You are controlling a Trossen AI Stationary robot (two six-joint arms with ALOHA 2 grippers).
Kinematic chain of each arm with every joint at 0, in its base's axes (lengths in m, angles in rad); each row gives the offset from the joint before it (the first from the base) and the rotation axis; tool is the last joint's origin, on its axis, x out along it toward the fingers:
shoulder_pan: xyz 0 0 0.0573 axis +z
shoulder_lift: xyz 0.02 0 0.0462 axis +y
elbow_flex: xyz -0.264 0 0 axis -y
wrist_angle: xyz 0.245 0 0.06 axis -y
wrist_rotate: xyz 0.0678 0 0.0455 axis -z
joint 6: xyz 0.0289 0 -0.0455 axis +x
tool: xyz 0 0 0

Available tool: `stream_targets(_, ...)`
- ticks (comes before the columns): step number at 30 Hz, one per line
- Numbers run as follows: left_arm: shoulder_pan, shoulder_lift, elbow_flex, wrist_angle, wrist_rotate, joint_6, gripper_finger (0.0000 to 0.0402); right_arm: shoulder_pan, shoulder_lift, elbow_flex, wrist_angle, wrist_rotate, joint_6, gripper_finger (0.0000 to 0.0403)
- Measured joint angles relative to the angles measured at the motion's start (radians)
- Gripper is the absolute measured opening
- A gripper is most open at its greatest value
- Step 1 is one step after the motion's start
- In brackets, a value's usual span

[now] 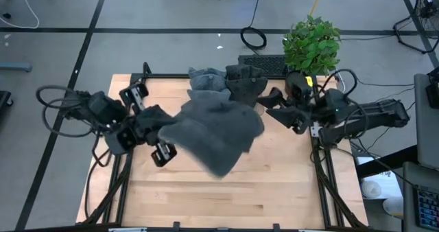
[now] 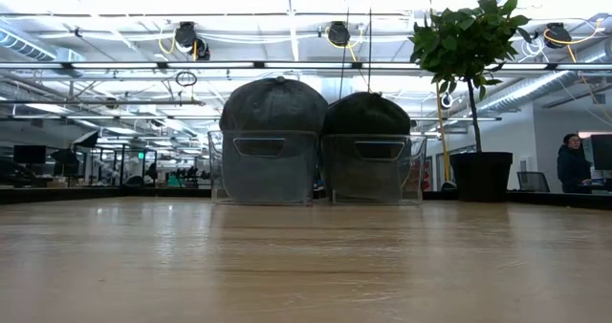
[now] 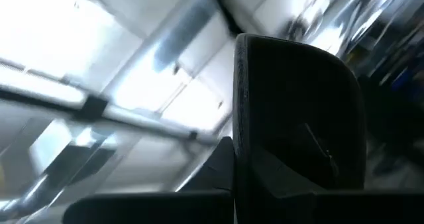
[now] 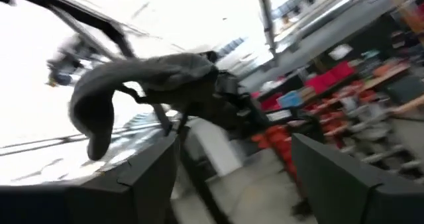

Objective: Pick & Place hat
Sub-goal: Put the black cap into the right transparent bin

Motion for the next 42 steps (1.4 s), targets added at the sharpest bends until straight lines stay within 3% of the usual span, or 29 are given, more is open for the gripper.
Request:
stream_targets(4,0.037,0.000,0.000,-0.009,0.185,-0.088,0.0008,-0.064,0.022,0.000,0.062,-0.137,0.161,0.0279)
stream_targets(13,0.113,0.001,0.000,-0.144,0.387,-0.194,0.0008,-0.133,0.086,0.000,0.208,-0.322,0.545,0.0279)
stream_targets(21,0.155,0.002,0.000,-0.213,0.462,-0.205,0.0008,-0.128,0.132,0.003,0.236,-0.380,0.706,0.0279)
stream_targets(30,0.209,0.050,-0.001,-0.194,0.481,-0.225,0.0008,-0.098,0.202,0.140,0.222,-0.455,0.718,0.0279)
stream_targets(42,0.257,0.056,-0.001,-0.139,0.503,-0.211,0.0008,-0.063,0.222,0.153,0.164,-0.425,0.815,0.0279)
